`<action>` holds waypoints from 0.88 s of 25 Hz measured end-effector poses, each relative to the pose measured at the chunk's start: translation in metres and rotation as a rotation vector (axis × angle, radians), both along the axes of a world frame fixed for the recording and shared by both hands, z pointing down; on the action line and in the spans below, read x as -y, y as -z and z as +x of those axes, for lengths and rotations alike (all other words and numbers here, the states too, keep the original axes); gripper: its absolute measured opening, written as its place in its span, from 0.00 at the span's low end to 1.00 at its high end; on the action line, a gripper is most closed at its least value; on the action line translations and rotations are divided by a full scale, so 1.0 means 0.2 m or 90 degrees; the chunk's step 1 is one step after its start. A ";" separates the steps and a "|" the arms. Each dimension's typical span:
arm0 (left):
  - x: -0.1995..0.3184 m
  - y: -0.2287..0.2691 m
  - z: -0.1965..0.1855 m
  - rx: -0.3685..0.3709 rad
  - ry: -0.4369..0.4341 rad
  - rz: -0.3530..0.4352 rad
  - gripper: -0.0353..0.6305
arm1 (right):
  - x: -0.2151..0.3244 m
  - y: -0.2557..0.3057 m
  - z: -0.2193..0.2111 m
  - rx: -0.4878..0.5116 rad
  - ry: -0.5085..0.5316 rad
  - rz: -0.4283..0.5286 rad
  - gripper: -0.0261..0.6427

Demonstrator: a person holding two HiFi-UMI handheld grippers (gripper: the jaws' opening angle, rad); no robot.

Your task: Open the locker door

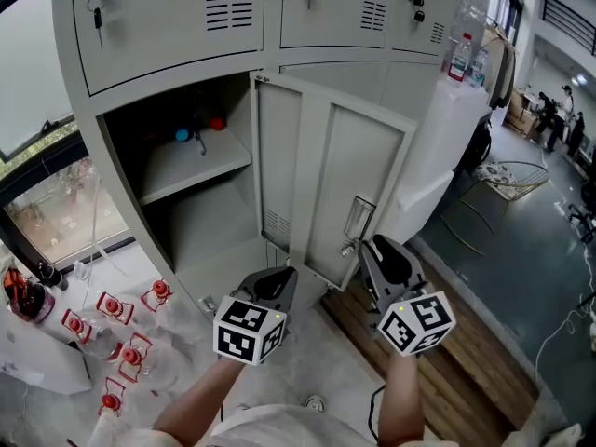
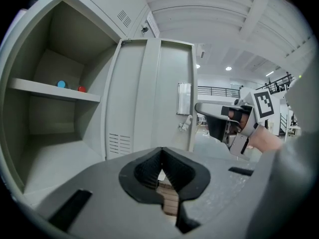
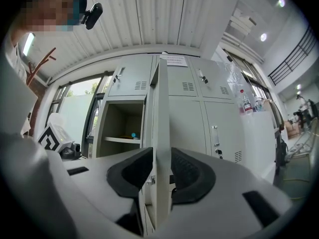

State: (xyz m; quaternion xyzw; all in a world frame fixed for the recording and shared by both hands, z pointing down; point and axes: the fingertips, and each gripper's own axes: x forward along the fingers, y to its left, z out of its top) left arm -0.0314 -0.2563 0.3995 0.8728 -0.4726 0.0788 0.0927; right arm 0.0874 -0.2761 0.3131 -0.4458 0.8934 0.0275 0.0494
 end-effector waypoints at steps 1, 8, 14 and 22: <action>0.00 0.00 0.00 -0.001 0.000 -0.001 0.06 | -0.01 0.00 0.00 -0.002 -0.001 0.000 0.17; -0.04 0.00 -0.01 -0.007 0.007 -0.001 0.06 | -0.11 -0.04 -0.08 -0.031 0.004 0.000 0.17; -0.05 -0.01 -0.09 -0.011 0.039 0.001 0.06 | -0.16 -0.15 -0.26 -0.042 0.043 -0.029 0.17; -0.12 -0.02 -0.26 -0.008 0.107 0.003 0.06 | -0.21 -0.23 -0.51 -0.050 0.117 -0.054 0.17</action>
